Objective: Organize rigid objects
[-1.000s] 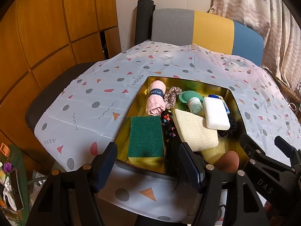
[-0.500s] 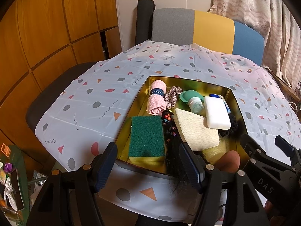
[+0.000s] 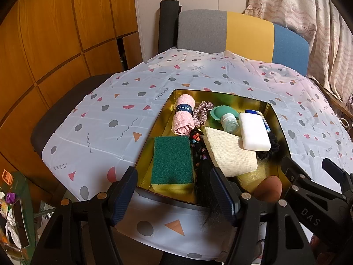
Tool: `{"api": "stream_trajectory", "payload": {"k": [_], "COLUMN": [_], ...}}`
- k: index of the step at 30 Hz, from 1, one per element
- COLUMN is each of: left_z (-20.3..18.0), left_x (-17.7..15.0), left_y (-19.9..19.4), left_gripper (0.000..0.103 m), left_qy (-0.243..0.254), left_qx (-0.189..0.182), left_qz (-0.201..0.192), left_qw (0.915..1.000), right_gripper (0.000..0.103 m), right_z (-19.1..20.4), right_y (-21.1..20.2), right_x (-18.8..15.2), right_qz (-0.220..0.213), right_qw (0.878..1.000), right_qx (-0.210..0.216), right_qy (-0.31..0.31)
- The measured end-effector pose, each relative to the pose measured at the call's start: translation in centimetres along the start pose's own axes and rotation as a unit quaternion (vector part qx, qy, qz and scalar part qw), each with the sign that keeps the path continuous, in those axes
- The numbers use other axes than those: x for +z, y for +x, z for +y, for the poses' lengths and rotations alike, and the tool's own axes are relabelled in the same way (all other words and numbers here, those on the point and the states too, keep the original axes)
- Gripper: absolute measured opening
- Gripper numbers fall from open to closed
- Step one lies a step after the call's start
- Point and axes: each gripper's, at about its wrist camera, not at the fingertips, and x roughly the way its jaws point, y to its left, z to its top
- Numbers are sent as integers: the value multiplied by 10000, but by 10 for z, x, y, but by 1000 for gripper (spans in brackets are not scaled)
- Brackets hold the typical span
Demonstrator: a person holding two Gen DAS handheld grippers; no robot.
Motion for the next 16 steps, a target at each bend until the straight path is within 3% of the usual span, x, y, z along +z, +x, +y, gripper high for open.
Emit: {"api": "stream_trajectory", "payload": {"k": [16], "left_z": [1], "left_x": [-1], "left_y": [-2], "left_gripper": [68], "left_qy": [17], "left_qx": [81], "left_qz": [-117], "left_qw": [9999], "right_gripper": [102], "right_z": [-3], "right_y": [2], "right_x": [0], "right_qz": [25], "right_qw": [10000], "right_qx": [-14], "right_qy": [53]}}
